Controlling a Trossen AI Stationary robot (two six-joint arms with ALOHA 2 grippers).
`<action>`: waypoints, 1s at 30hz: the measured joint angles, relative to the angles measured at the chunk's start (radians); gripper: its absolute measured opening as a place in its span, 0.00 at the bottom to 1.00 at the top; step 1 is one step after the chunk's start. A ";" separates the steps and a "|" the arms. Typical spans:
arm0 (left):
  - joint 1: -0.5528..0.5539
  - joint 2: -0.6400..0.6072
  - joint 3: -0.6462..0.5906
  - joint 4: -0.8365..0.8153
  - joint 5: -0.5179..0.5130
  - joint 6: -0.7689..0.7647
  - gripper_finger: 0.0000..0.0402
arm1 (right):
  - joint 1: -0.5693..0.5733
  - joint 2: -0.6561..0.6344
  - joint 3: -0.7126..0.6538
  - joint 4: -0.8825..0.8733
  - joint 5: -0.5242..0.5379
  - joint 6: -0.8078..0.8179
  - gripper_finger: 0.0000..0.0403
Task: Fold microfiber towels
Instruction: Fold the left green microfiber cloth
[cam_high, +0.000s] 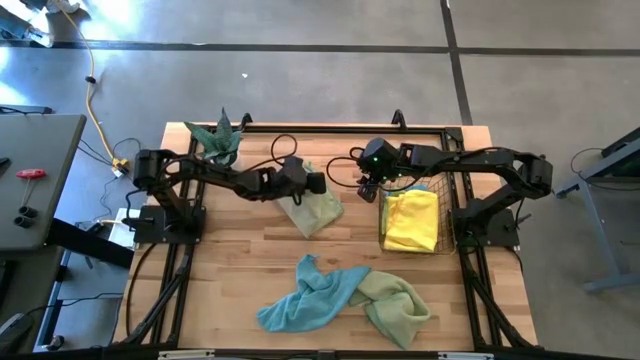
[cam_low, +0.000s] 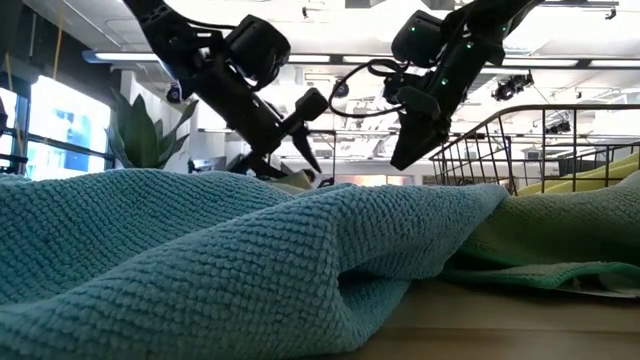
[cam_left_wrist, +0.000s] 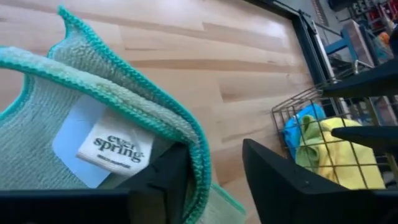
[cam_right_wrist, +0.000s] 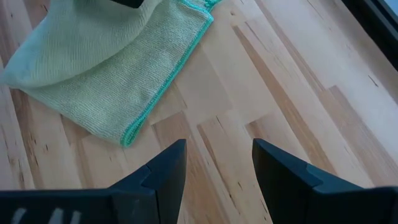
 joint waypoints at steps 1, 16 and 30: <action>0.008 0.000 0.000 0.000 0.016 -0.009 0.37 | 0.000 0.000 0.000 0.000 0.000 0.004 0.44; 0.054 -0.001 0.000 -0.031 0.041 0.009 0.38 | 0.005 0.000 0.000 0.116 -0.099 0.091 0.44; -0.040 -0.134 0.001 -0.323 0.306 0.523 0.33 | 0.121 0.076 0.001 0.495 -0.101 0.135 0.44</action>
